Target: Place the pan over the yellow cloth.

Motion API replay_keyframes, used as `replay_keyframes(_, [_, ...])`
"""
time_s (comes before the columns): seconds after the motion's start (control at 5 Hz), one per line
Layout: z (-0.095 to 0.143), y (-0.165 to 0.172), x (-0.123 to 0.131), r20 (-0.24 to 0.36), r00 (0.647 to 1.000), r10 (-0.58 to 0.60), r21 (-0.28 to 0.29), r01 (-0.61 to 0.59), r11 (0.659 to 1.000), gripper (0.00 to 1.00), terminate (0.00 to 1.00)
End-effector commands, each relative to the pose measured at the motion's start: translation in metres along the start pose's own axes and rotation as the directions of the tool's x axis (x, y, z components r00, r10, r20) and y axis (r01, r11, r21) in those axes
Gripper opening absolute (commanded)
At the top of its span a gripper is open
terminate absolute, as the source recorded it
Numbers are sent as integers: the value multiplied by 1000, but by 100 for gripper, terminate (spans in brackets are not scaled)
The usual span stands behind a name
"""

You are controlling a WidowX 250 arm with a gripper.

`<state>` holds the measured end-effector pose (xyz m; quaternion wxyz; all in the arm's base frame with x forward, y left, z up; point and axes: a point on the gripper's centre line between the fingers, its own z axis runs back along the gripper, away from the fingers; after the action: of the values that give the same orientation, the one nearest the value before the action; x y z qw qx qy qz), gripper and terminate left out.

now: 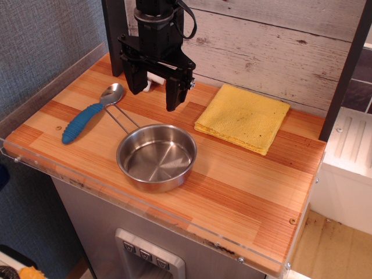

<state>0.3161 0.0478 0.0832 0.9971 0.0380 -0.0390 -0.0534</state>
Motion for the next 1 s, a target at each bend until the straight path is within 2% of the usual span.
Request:
replay_keyframes(0.0, [0,0,0,0,1000,0,0,0,1000,100,0])
replay_keyframes(0.2, [-13,-26,-13,-13,998,-66,-1,66,998,100,0])
replay_keyframes(0.6, [-17,-89,-37,19,970,-242,0,242,970,100,0])
replay_keyframes(0.8, [-37,-97,-37,-22,970,-243,-20,242,970,100,0])
